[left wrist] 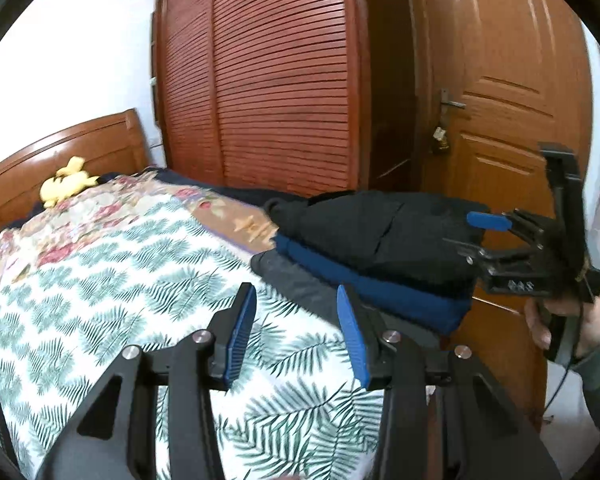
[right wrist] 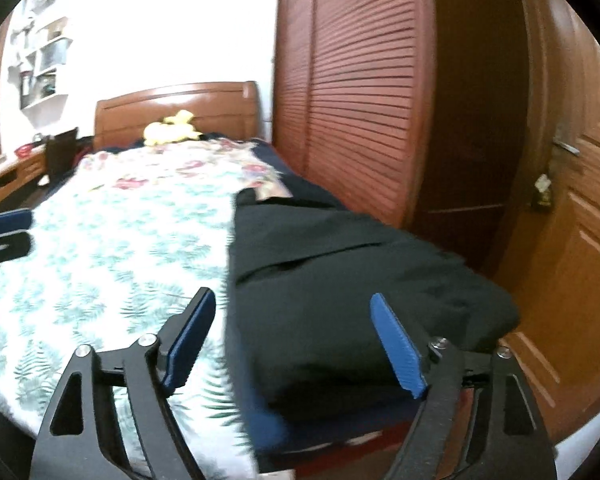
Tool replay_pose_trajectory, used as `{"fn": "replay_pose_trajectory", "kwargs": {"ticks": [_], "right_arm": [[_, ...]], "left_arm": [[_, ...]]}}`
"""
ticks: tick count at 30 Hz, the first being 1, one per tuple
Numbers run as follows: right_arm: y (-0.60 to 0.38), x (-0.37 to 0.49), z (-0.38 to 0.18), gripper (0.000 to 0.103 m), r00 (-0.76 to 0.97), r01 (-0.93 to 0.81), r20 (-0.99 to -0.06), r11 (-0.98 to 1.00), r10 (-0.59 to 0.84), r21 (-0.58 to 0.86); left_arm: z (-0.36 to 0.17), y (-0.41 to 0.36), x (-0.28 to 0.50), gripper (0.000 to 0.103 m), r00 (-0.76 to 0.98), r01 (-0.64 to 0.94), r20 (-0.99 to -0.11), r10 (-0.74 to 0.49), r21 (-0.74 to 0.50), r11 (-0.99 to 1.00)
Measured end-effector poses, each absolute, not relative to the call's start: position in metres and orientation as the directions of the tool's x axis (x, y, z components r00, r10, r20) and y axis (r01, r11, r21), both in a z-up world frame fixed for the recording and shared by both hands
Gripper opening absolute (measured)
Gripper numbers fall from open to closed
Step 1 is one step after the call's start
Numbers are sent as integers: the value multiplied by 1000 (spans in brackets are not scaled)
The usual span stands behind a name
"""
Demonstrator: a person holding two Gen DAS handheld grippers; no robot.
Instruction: Fold large clothes
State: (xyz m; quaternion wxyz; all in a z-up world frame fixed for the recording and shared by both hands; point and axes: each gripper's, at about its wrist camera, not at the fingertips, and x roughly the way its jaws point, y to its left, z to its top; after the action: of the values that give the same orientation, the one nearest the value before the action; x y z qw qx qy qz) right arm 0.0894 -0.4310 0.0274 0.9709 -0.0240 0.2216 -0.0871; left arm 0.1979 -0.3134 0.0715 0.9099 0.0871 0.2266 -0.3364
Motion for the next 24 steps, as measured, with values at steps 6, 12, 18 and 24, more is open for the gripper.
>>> {"fn": "replay_pose_trajectory", "kwargs": {"ticks": [6,12,18,24], "right_arm": [[-384,97,10,89,897,101,-427,994,-112,-48],[-336,99,-14,90,901,72,-428,997,-76,-25],[-287,98,-28,90,896,1,-444,1000,2,8],[-240,100,-45,90,882,-74,-464,997,83,36]], "left_arm": [[42,-278,194,42,691,596,-506,-516,-6,803],[8,-230,188,42,721,489,-540,-433,-46,871],[-7,-177,168,42,775,378,-536,-335,-32,925],[-18,-125,147,42,808,279,-538,-241,-12,960]]}}
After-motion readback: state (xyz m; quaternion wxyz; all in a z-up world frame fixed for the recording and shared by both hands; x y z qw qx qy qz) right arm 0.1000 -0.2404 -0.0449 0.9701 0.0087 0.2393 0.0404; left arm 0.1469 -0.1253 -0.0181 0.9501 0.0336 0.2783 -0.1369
